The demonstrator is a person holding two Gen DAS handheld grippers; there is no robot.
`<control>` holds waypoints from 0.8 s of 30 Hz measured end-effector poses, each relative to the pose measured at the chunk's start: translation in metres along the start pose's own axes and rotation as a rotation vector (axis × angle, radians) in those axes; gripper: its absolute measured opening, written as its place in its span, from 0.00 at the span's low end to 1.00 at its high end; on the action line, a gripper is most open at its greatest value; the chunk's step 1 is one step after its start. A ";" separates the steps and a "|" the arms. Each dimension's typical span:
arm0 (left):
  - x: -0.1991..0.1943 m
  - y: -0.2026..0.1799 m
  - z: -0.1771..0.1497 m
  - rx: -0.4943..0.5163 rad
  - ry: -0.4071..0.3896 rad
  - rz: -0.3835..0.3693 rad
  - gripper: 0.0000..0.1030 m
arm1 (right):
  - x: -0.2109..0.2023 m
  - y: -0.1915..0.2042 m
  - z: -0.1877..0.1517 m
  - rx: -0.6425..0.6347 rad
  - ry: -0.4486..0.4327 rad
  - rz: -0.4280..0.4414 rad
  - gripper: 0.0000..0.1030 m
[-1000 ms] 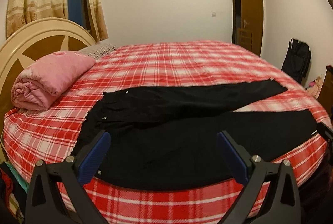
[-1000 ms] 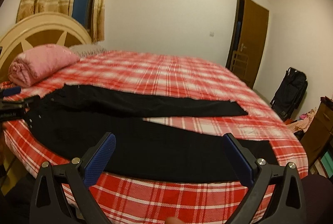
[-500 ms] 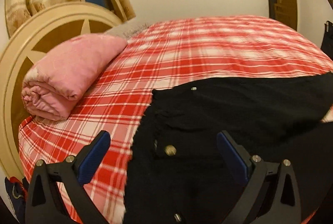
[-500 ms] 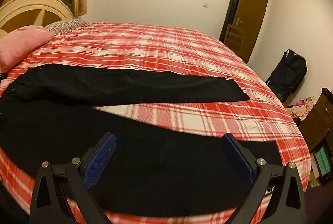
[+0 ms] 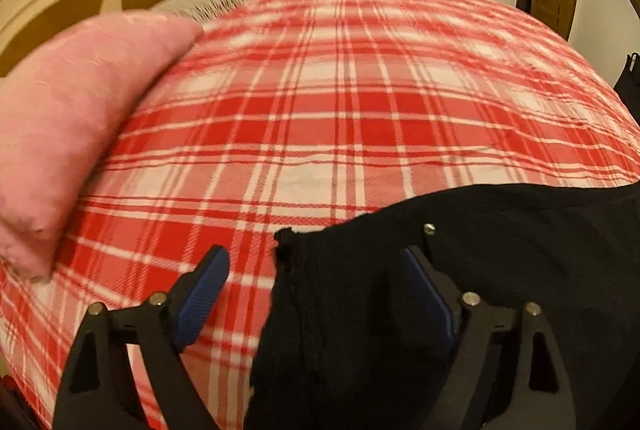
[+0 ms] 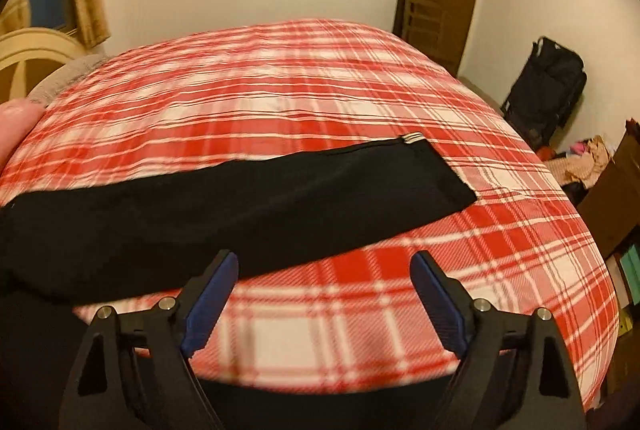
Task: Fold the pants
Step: 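Grasp the waistband with the left gripper while the right gripper grasps the leg hem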
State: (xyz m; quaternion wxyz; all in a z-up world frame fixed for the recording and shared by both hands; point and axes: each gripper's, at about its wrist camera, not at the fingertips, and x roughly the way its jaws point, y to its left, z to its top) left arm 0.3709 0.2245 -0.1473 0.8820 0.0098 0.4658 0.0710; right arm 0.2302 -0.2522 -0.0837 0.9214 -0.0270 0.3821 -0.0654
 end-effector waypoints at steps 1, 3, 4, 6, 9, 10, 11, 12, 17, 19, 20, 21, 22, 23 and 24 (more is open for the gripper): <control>0.006 0.001 0.001 -0.001 0.010 -0.004 0.85 | 0.008 -0.007 0.006 0.016 0.012 -0.007 0.86; 0.014 0.002 0.002 0.000 0.032 -0.026 0.82 | 0.022 -0.023 0.017 0.050 0.038 -0.004 0.86; 0.019 0.002 0.001 0.000 0.049 -0.035 0.80 | 0.029 -0.032 0.023 0.073 0.050 -0.001 0.86; 0.024 0.003 0.000 0.000 0.066 -0.053 0.76 | 0.043 -0.050 0.033 0.118 0.067 -0.006 0.86; 0.030 0.005 -0.003 -0.006 0.088 -0.101 0.64 | 0.063 -0.074 0.044 0.183 0.095 -0.005 0.86; 0.031 0.005 -0.003 -0.012 0.093 -0.116 0.63 | 0.072 -0.085 0.048 0.215 0.109 -0.011 0.86; 0.030 0.005 -0.004 -0.013 0.089 -0.121 0.62 | 0.077 -0.091 0.050 0.231 0.117 -0.014 0.86; 0.030 0.005 -0.003 -0.009 0.088 -0.125 0.60 | 0.083 -0.100 0.052 0.252 0.124 -0.018 0.86; 0.030 0.003 0.001 0.022 0.075 -0.110 0.64 | 0.103 -0.129 0.064 0.314 0.137 -0.024 0.86; 0.032 0.001 0.005 0.039 0.065 -0.086 0.70 | 0.111 -0.133 0.070 0.298 0.141 -0.021 0.86; 0.032 0.001 0.005 0.051 0.063 -0.086 0.70 | 0.114 -0.134 0.072 0.292 0.145 -0.019 0.86; 0.032 -0.001 0.006 0.062 0.060 -0.083 0.72 | 0.118 -0.136 0.075 0.286 0.147 -0.013 0.86; 0.033 -0.001 0.007 0.070 0.059 -0.077 0.72 | 0.121 -0.137 0.078 0.278 0.149 -0.005 0.86; 0.033 -0.001 0.008 0.074 0.057 -0.081 0.72 | 0.124 -0.138 0.081 0.269 0.149 -0.003 0.86; 0.033 -0.001 0.008 0.076 0.058 -0.094 0.69 | 0.127 -0.139 0.084 0.261 0.151 0.001 0.86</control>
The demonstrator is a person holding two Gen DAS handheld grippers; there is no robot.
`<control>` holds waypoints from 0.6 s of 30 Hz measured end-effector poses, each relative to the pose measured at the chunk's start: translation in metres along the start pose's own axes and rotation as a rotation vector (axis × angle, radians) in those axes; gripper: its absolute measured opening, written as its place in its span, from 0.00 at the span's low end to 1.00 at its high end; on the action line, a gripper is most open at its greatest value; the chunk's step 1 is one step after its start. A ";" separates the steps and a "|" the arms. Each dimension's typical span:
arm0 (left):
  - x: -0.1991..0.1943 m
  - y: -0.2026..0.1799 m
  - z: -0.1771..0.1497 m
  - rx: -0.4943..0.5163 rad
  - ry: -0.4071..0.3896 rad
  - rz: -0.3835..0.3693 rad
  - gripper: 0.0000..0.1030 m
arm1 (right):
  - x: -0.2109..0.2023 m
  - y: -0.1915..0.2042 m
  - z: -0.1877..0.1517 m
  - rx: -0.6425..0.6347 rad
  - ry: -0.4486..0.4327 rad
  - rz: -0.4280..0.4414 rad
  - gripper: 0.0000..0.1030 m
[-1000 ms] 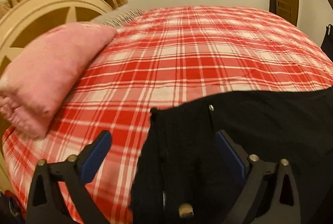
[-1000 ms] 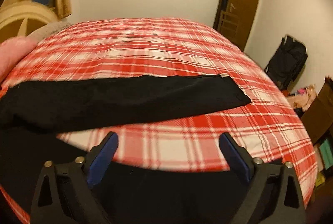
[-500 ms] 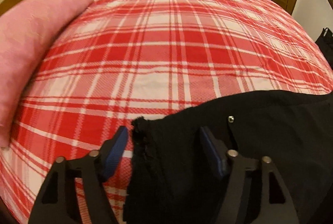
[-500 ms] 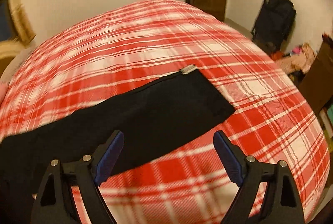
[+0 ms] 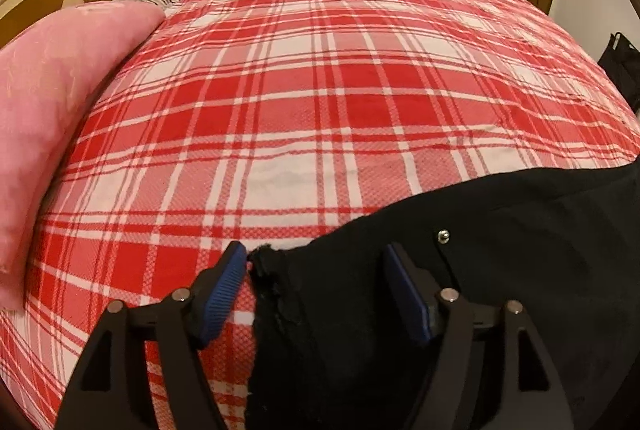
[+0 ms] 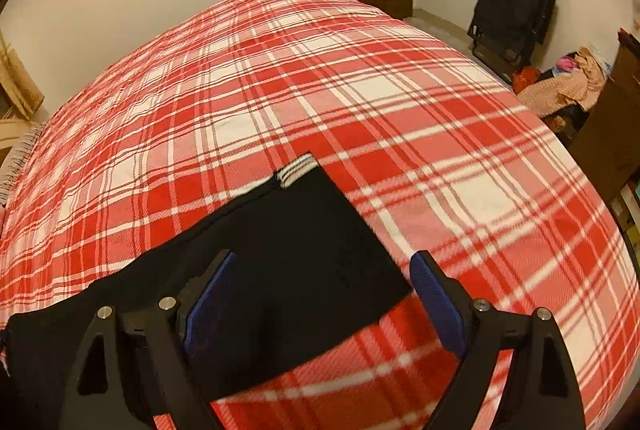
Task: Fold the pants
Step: 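Grasp the waistband with the left gripper while the right gripper grasps the leg hem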
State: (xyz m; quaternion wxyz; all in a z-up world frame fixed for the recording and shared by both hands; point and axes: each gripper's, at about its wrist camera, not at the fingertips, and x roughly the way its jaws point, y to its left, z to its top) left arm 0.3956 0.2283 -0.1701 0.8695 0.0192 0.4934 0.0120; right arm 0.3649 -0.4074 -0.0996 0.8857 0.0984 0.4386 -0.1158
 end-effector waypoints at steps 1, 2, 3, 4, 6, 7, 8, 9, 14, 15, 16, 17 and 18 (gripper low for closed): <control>0.002 0.000 0.000 0.005 0.009 -0.017 0.65 | 0.003 -0.001 0.005 -0.006 0.003 0.009 0.86; 0.002 0.000 -0.001 0.007 0.012 -0.028 0.63 | 0.007 -0.001 0.011 -0.014 0.003 0.017 0.86; 0.002 0.000 0.000 0.009 0.011 -0.032 0.62 | 0.009 0.000 0.014 -0.022 0.003 0.017 0.86; 0.002 0.000 0.000 0.015 0.013 -0.032 0.61 | 0.014 0.000 0.021 -0.034 0.005 0.016 0.86; 0.003 -0.001 0.001 0.026 0.018 -0.036 0.59 | 0.021 0.001 0.028 -0.049 0.010 0.022 0.86; 0.003 -0.001 0.002 0.029 0.020 -0.038 0.59 | 0.028 0.002 0.034 -0.053 0.018 0.026 0.86; 0.004 -0.001 0.003 0.027 0.023 -0.039 0.59 | 0.033 0.002 0.037 -0.054 0.023 0.030 0.86; 0.005 -0.001 0.003 0.027 0.024 -0.039 0.59 | 0.039 0.002 0.041 -0.051 0.034 0.041 0.86; 0.008 -0.004 0.005 0.017 0.020 0.021 0.75 | 0.077 0.008 0.047 -0.049 0.112 0.062 0.84; 0.009 -0.004 0.005 0.013 0.022 0.016 0.74 | 0.083 0.011 0.045 -0.065 0.129 0.060 0.77; 0.008 -0.004 0.004 0.014 0.017 -0.004 0.61 | 0.084 0.015 0.044 -0.094 0.130 0.036 0.63; 0.007 -0.006 0.004 0.022 0.012 -0.029 0.54 | 0.084 0.019 0.043 -0.131 0.127 0.013 0.38; 0.005 -0.009 0.005 0.036 0.006 -0.024 0.46 | 0.079 0.020 0.042 -0.141 0.125 0.039 0.23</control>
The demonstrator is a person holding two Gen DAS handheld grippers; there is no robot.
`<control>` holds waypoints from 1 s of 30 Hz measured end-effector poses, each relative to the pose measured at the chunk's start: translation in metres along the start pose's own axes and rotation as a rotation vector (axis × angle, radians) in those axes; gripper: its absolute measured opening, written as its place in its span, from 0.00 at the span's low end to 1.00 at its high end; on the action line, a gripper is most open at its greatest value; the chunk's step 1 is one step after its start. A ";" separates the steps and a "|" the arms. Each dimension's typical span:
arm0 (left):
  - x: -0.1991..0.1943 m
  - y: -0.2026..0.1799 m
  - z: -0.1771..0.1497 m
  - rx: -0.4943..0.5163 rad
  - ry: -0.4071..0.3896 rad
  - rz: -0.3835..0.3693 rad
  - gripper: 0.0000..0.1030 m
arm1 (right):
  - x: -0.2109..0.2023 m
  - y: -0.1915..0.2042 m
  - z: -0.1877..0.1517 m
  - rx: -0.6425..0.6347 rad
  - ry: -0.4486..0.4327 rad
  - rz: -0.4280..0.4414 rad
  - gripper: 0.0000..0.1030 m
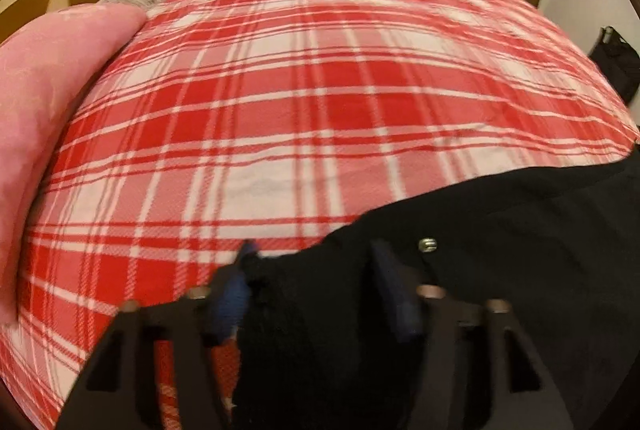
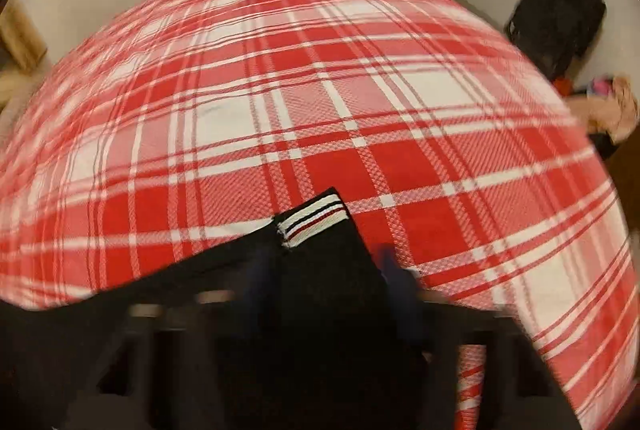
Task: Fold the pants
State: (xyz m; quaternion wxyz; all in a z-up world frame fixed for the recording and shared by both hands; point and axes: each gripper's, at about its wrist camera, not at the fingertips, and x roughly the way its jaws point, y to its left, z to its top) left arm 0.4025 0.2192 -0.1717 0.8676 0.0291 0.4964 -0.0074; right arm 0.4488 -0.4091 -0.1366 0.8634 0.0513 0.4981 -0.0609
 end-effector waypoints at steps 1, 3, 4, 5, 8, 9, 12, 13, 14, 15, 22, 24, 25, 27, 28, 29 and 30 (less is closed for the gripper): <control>-0.003 -0.005 0.001 0.028 -0.004 -0.001 0.28 | -0.004 -0.002 -0.001 0.009 -0.001 0.024 0.12; -0.009 -0.015 0.002 0.071 -0.017 0.010 0.26 | -0.017 -0.004 -0.006 0.004 -0.004 0.051 0.09; -0.016 -0.017 0.002 0.080 -0.033 0.024 0.24 | -0.025 -0.004 -0.010 -0.012 -0.017 0.049 0.09; -0.021 -0.017 0.003 0.077 -0.047 0.016 0.24 | -0.036 -0.003 -0.016 -0.025 -0.037 0.046 0.09; -0.049 -0.010 0.000 0.049 -0.111 -0.017 0.23 | -0.071 -0.007 -0.033 -0.026 -0.093 0.053 0.08; -0.060 -0.007 -0.003 0.040 -0.133 -0.032 0.23 | -0.089 -0.011 -0.044 -0.027 -0.126 0.059 0.08; -0.094 0.001 -0.016 0.014 -0.208 -0.076 0.23 | -0.134 -0.025 -0.073 -0.008 -0.196 0.078 0.08; -0.108 0.003 -0.022 0.004 -0.243 -0.096 0.23 | -0.146 -0.029 -0.081 0.000 -0.218 0.086 0.08; -0.118 0.004 -0.028 -0.001 -0.270 -0.110 0.23 | -0.161 -0.034 -0.094 0.008 -0.244 0.094 0.08; -0.127 0.005 -0.035 -0.005 -0.292 -0.123 0.23 | -0.174 -0.040 -0.105 0.016 -0.268 0.102 0.08; -0.161 0.007 -0.114 -0.006 -0.350 -0.219 0.24 | -0.201 -0.073 -0.214 0.054 -0.226 0.089 0.08; -0.149 0.005 -0.137 -0.006 -0.309 -0.220 0.24 | -0.190 -0.077 -0.236 0.052 -0.169 0.093 0.10; -0.143 0.005 -0.144 -0.012 -0.295 -0.223 0.24 | -0.184 -0.078 -0.246 0.048 -0.142 0.082 0.12; -0.133 0.006 -0.155 -0.029 -0.279 -0.225 0.24 | -0.179 -0.079 -0.259 0.065 -0.098 0.045 0.22; -0.132 0.007 -0.160 -0.041 -0.282 -0.232 0.24 | -0.183 -0.080 -0.264 0.072 -0.105 0.013 0.34; -0.133 0.009 -0.162 -0.058 -0.291 -0.248 0.24 | -0.193 -0.078 -0.268 0.069 -0.131 -0.013 0.43; -0.136 0.010 -0.166 -0.069 -0.299 -0.259 0.24 | -0.204 -0.075 -0.270 0.065 -0.158 -0.015 0.43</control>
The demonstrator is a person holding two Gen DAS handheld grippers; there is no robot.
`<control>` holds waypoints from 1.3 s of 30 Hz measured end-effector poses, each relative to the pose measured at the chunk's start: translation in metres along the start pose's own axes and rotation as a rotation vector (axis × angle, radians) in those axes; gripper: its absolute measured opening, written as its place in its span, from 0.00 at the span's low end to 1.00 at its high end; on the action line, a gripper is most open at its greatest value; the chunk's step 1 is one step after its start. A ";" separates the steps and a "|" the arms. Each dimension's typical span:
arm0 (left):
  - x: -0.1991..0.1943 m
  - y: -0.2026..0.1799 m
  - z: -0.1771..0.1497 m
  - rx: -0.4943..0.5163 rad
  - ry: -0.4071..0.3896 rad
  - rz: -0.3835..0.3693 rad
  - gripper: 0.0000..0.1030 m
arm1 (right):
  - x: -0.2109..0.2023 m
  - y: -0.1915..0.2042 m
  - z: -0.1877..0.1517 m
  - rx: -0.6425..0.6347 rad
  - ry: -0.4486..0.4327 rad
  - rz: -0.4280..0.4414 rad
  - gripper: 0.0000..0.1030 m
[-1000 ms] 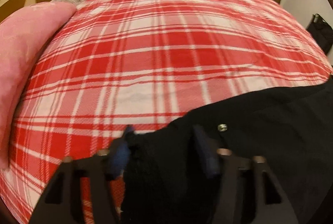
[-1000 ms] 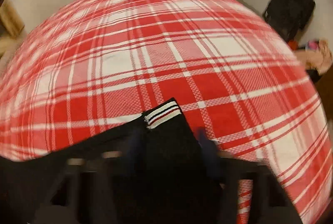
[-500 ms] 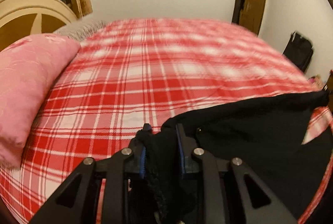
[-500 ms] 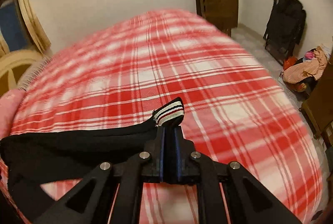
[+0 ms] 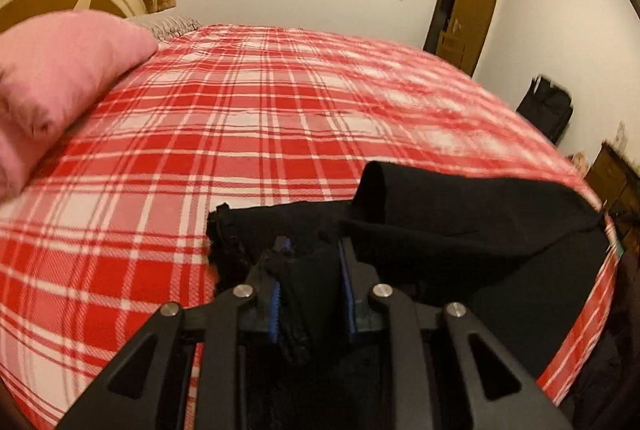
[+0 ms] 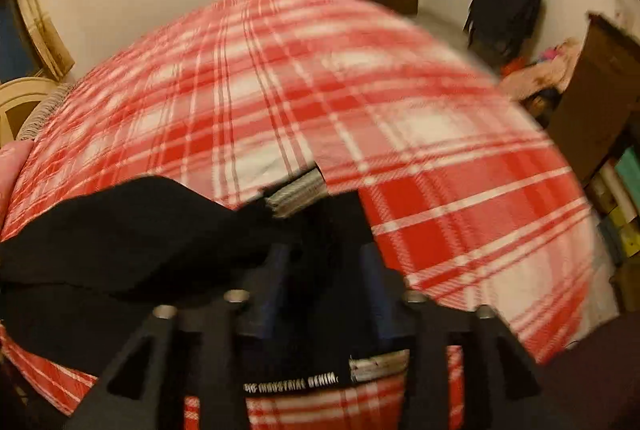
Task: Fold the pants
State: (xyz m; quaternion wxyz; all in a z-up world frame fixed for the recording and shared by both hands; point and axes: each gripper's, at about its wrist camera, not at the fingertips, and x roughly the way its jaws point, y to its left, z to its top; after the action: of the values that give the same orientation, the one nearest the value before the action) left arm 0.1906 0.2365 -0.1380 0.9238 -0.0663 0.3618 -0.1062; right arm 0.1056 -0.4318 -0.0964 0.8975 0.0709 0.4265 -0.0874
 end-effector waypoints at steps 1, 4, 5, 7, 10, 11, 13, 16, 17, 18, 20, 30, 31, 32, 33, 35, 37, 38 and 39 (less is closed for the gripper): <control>-0.003 0.000 0.001 -0.003 -0.010 -0.005 0.24 | -0.015 0.009 0.002 -0.018 -0.032 -0.001 0.43; -0.004 -0.004 0.006 0.016 -0.026 -0.005 0.24 | -0.051 0.060 0.002 -0.159 -0.106 0.010 0.43; -0.004 -0.005 0.007 0.024 -0.027 0.000 0.24 | -0.057 0.084 -0.001 -0.227 -0.111 0.028 0.43; -0.004 -0.007 0.007 0.044 -0.028 0.013 0.24 | -0.061 0.140 -0.013 -0.379 -0.128 0.048 0.43; -0.007 -0.009 0.006 0.059 -0.034 0.017 0.24 | -0.042 0.235 -0.041 -0.617 -0.100 0.121 0.43; -0.008 -0.010 0.006 0.068 -0.034 0.021 0.24 | -0.036 0.254 -0.049 -0.662 -0.095 0.133 0.43; -0.010 -0.011 0.004 0.086 -0.037 0.025 0.24 | -0.018 0.299 -0.066 -0.762 -0.093 0.167 0.43; -0.013 -0.013 0.003 0.105 -0.038 0.030 0.24 | 0.009 0.352 -0.088 -0.906 -0.081 0.179 0.43; -0.014 -0.013 0.004 0.100 -0.041 0.025 0.24 | 0.018 0.366 -0.092 -0.938 -0.080 0.181 0.43; -0.014 -0.013 0.006 0.096 -0.043 0.021 0.24 | 0.024 0.372 -0.093 -0.950 -0.074 0.188 0.43; -0.017 -0.013 0.009 0.097 -0.050 0.014 0.24 | 0.041 0.386 -0.092 -0.975 -0.056 0.193 0.43; -0.027 -0.017 0.030 0.091 -0.093 -0.028 0.23 | 0.031 0.392 -0.064 -0.895 -0.058 0.263 0.01; -0.032 -0.017 0.030 0.092 -0.099 -0.033 0.23 | 0.023 0.391 -0.062 -0.894 -0.070 0.270 0.01; -0.038 -0.017 0.029 0.090 -0.107 -0.040 0.23 | 0.015 0.390 -0.062 -0.895 -0.084 0.273 0.01; -0.044 -0.017 0.028 0.085 -0.115 -0.048 0.23 | 0.006 0.387 -0.061 -0.897 -0.099 0.277 0.01; -0.064 -0.014 0.021 0.069 -0.141 -0.069 0.23 | -0.016 0.378 -0.067 -0.896 -0.124 0.293 0.01; -0.080 -0.013 0.008 0.055 -0.161 -0.090 0.23 | -0.032 0.366 -0.079 -0.896 -0.121 0.318 0.01; -0.084 -0.012 0.001 0.047 -0.158 -0.099 0.23 | -0.033 0.364 -0.083 -0.898 -0.111 0.327 0.01; -0.086 -0.011 -0.012 0.038 -0.143 -0.107 0.23 | -0.032 0.360 -0.093 -0.905 -0.088 0.340 0.01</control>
State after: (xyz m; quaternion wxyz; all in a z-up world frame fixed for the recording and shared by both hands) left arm 0.1192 0.2466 -0.0883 0.9415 -0.0755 0.2886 -0.1570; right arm 0.0940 -0.0589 -0.1108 0.8569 -0.2617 0.3658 0.2519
